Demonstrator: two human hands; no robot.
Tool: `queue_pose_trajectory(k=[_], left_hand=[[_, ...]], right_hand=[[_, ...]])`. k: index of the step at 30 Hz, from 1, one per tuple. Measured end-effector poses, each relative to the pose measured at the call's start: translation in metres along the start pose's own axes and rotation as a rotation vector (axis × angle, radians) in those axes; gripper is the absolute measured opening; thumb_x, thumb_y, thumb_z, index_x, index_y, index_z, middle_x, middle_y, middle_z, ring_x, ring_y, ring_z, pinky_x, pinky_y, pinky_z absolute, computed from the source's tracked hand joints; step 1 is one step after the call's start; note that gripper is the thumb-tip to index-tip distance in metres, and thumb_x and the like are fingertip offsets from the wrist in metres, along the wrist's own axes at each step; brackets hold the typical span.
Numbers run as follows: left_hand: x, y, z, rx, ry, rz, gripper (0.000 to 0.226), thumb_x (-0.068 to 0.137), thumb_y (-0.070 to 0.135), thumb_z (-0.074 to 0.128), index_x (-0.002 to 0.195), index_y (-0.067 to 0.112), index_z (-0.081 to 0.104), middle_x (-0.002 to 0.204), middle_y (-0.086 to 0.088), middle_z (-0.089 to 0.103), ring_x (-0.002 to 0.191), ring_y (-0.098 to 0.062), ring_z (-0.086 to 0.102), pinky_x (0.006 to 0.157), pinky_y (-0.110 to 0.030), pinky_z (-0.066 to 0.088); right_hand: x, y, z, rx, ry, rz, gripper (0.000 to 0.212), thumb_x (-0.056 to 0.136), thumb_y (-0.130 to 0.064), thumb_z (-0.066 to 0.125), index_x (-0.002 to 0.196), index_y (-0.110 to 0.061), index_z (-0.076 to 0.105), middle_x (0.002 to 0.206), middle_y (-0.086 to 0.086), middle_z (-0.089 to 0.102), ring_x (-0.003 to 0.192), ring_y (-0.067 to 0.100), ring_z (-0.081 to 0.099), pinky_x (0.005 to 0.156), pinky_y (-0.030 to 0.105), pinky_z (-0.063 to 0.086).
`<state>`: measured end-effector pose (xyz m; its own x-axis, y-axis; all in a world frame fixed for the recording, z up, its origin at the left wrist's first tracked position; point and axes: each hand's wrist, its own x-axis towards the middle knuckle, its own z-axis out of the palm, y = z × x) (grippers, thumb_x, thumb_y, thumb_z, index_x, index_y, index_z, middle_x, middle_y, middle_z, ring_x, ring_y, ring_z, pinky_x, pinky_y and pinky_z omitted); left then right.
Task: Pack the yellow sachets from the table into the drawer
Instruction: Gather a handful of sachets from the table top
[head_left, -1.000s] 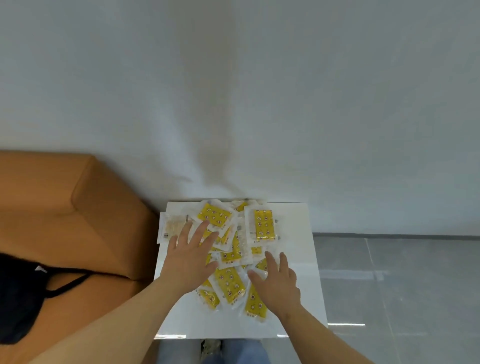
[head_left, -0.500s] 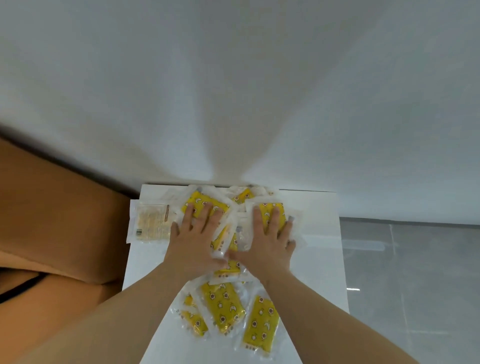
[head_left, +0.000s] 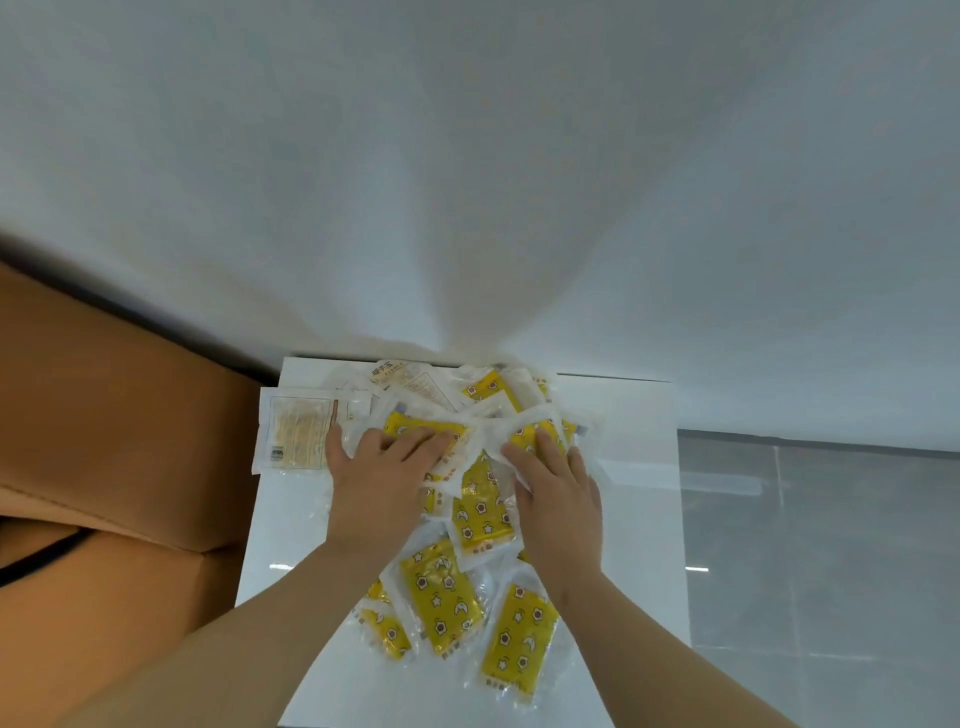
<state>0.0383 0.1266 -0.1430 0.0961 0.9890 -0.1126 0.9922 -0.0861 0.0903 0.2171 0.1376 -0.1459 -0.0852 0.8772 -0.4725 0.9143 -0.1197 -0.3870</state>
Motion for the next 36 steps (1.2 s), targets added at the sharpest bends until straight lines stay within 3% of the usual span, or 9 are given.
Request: queue_pose_trajectory(k=[4,8,9,11,13,18,23,27,36], left_hand=[[-0.012,-0.009,-0.005,-0.035,0.152,-0.104,0.074,0.049,0.004,0.085,0.112,0.030,0.054,0.095,0.001,0.069,0.082,-0.026,0.059,0.088,-0.065,0.037],[-0.041,-0.018,0.006,0.009,-0.012,-0.023,0.081,0.039,0.020,0.088,0.111,0.025,0.052,0.100,-0.005,0.060,0.104,-0.028,0.046,0.089,-0.067,0.037],[-0.050,-0.020,0.012,-0.012,-0.130,0.010,0.084,0.041,0.034,0.086,0.116,0.024,0.049,0.107,-0.006,0.056,0.111,-0.029,0.042,0.087,-0.065,0.042],[-0.062,-0.025,0.021,-0.080,-0.275,0.012,0.079,0.060,0.064,0.062,0.127,0.025,0.046,0.118,-0.004,0.049,0.118,-0.028,0.037,0.083,-0.053,0.050],[-0.058,-0.031,0.020,-0.250,-0.265,-0.078,0.067,0.074,0.064,0.037,0.130,0.028,0.047,0.121,-0.002,0.050,0.118,-0.022,0.033,0.085,-0.047,0.051],[-0.039,-0.039,0.010,-0.316,-0.327,-0.201,0.045,0.087,0.046,0.053,0.131,0.046,0.042,0.128,0.005,0.038,0.122,-0.023,0.034,0.097,-0.040,0.039],[-0.036,-0.033,0.020,-0.010,-0.292,-0.085,0.093,0.060,0.046,0.081,0.137,0.037,0.030,0.144,-0.006,0.036,0.132,-0.039,0.038,0.090,-0.063,0.040],[-0.030,-0.027,0.018,-0.005,-0.275,-0.181,0.099,0.075,0.054,0.066,0.141,0.041,-0.007,0.151,0.000,0.023,0.136,-0.026,0.029,0.100,-0.050,0.033],[-0.040,-0.008,0.018,-0.057,-0.279,-0.329,0.066,0.070,0.055,0.071,0.121,0.021,0.049,0.108,0.000,0.057,0.099,-0.024,0.056,0.082,-0.040,0.041]], right_hand=[[-0.012,-0.011,-0.006,0.225,0.183,0.034,0.043,0.098,-0.043,0.026,0.135,-0.036,0.047,0.148,-0.007,0.038,0.140,0.022,0.029,0.115,0.040,0.025],[-0.026,-0.019,0.001,0.072,-0.121,-0.063,0.107,0.062,-0.079,-0.027,0.139,-0.043,0.037,0.155,-0.017,0.014,0.146,0.014,0.002,0.116,0.037,0.004],[-0.029,-0.020,0.006,0.036,-0.129,-0.110,0.098,0.070,-0.078,-0.019,0.130,-0.041,0.049,0.152,-0.016,0.024,0.146,0.017,0.010,0.115,0.038,0.008],[-0.030,-0.025,0.010,-0.033,-0.014,-0.139,0.036,0.088,-0.054,0.044,0.106,-0.033,0.067,0.129,-0.011,0.057,0.127,0.024,0.049,0.101,0.038,0.034],[-0.024,-0.029,0.010,-0.050,0.081,-0.045,0.037,0.072,-0.021,0.074,0.108,-0.025,0.064,0.116,-0.004,0.060,0.111,0.024,0.057,0.087,0.036,0.046],[-0.010,-0.034,0.010,0.232,-0.012,0.316,0.082,0.083,-0.034,0.066,0.146,-0.024,0.015,0.139,0.006,0.025,0.123,0.028,0.033,0.093,0.031,0.038],[-0.019,-0.033,0.015,0.168,-0.108,0.347,0.096,0.077,-0.042,0.070,0.147,-0.025,0.007,0.134,0.007,0.029,0.119,0.027,0.039,0.093,0.038,0.043],[-0.019,-0.037,0.016,0.005,-0.091,0.328,0.094,0.077,-0.050,0.068,0.145,-0.025,0.008,0.139,0.005,0.022,0.124,0.029,0.032,0.094,0.039,0.042],[-0.024,-0.039,0.023,0.031,-0.036,0.241,0.084,0.085,-0.037,0.064,0.146,-0.020,0.008,0.133,0.002,0.043,0.118,0.023,0.051,0.078,0.032,0.046]])
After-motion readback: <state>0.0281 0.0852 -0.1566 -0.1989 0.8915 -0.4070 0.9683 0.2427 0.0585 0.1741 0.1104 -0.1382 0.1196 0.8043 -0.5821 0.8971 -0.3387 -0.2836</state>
